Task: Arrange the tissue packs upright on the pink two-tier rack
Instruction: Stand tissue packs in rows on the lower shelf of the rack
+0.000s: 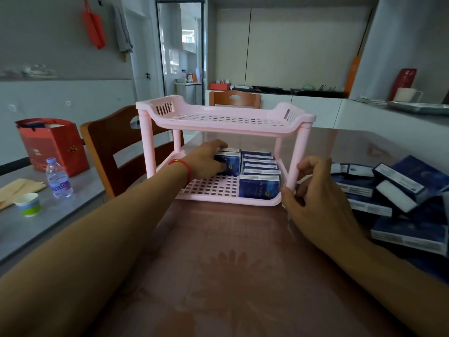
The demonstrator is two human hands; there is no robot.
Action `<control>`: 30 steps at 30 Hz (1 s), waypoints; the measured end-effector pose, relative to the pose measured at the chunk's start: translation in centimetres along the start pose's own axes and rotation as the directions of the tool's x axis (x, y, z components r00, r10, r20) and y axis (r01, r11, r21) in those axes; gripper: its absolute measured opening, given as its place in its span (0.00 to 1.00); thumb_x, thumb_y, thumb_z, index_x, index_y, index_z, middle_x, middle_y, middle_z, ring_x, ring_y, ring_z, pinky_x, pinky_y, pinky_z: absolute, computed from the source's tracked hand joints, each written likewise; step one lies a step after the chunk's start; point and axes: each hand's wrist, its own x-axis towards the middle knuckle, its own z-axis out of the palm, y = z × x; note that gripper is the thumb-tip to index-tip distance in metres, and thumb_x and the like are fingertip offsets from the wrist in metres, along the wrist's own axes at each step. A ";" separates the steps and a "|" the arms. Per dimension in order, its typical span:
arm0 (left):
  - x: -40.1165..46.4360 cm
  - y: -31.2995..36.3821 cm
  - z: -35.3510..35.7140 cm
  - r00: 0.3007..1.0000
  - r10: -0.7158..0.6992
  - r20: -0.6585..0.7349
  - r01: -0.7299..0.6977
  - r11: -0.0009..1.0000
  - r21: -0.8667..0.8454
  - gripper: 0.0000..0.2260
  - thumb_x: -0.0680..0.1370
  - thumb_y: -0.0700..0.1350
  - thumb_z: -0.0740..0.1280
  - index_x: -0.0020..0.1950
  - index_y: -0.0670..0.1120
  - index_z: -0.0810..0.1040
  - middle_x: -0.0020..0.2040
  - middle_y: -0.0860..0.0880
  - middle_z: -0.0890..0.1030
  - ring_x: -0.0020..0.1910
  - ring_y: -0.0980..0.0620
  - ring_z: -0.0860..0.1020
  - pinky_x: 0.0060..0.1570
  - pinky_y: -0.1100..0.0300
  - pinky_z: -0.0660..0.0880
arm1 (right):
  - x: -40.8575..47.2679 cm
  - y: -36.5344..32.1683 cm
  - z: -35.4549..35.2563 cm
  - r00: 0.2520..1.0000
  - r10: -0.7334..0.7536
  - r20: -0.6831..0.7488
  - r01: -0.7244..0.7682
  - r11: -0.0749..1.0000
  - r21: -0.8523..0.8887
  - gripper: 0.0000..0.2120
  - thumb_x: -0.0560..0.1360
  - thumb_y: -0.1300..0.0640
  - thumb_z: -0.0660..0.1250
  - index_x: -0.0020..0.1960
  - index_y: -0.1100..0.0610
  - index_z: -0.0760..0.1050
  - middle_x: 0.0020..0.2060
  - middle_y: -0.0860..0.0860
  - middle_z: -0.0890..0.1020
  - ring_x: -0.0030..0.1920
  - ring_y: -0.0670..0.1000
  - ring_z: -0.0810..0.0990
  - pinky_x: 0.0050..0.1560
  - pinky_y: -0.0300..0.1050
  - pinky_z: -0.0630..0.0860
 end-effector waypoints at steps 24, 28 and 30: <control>-11.0 3.7 0.8 0.969 0.081 -0.232 -0.035 0.980 0.197 0.26 0.75 0.41 0.70 0.72 0.44 0.70 0.69 0.41 0.73 0.67 0.42 0.72 0.65 0.51 0.71 | -0.8 -1.1 -2.1 0.989 -0.056 -0.136 0.053 0.998 -0.027 0.15 0.73 0.57 0.70 0.52 0.59 0.66 0.46 0.51 0.70 0.37 0.48 0.71 0.33 0.34 0.63; -13.7 7.4 1.9 0.906 0.311 -0.288 -0.218 0.925 0.312 0.15 0.70 0.44 0.66 0.57 0.46 0.78 0.55 0.44 0.80 0.54 0.41 0.77 0.52 0.43 0.76 | -2.2 -2.9 -4.7 0.991 -0.137 -0.006 0.130 0.950 -0.284 0.08 0.72 0.55 0.67 0.45 0.56 0.69 0.40 0.51 0.72 0.38 0.53 0.72 0.35 0.49 0.69; -15.0 9.6 3.2 0.884 0.421 -0.206 -0.358 0.890 0.283 0.13 0.68 0.47 0.63 0.51 0.48 0.78 0.49 0.47 0.80 0.50 0.43 0.78 0.48 0.45 0.75 | -3.8 -3.7 -6.4 0.993 -0.088 0.080 0.112 0.918 -0.381 0.08 0.72 0.52 0.66 0.46 0.55 0.71 0.42 0.52 0.75 0.42 0.56 0.74 0.41 0.54 0.71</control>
